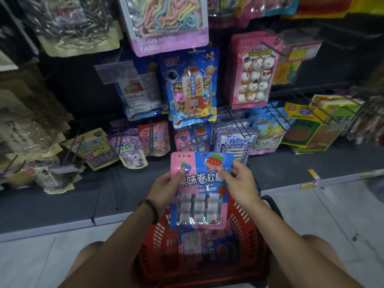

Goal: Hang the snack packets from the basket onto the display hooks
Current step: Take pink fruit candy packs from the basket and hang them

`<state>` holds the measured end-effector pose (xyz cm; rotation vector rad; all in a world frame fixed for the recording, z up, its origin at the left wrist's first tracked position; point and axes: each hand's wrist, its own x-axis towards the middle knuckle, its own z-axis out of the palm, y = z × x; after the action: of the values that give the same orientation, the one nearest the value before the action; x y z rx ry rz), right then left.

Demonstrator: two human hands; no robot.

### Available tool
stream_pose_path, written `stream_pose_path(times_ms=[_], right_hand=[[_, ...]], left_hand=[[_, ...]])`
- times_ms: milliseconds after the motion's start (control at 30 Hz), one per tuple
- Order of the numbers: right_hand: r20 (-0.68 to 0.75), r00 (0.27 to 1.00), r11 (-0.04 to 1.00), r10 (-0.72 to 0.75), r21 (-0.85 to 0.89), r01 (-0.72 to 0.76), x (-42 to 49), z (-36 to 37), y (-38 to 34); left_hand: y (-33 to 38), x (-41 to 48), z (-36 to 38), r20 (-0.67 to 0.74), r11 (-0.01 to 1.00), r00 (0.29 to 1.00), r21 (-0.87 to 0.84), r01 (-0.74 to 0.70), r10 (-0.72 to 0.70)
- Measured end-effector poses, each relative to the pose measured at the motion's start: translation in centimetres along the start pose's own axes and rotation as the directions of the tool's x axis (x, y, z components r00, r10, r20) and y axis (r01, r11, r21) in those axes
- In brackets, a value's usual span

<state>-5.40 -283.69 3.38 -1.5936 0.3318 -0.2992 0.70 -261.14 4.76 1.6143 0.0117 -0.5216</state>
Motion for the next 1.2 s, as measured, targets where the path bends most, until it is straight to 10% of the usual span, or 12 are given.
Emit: stream_pose_path(times_ms=[333,733,1200], right_hand=[[0.095,0.995,0.971,-0.012,-0.235,0.034,6.4,-0.8,1.1],[0.069,0.966,0.964,0.249,0.079,-0.254,12.1,0.4,6.5],[-0.014,0.971,0.962,0.237,0.145,-0.233,15.4,2.0,6.7]], left_hand=[[0.6,5.9,-0.8,-0.148,0.941,0.964,0.292,-0.172,0.222],[-2.1,14.1,-0.3,-0.091,0.97,0.983,0.198,-0.141,0.162],[-1.5,18.2,0.7,-0.215,0.998,0.976,0.05,-0.024,0.034]])
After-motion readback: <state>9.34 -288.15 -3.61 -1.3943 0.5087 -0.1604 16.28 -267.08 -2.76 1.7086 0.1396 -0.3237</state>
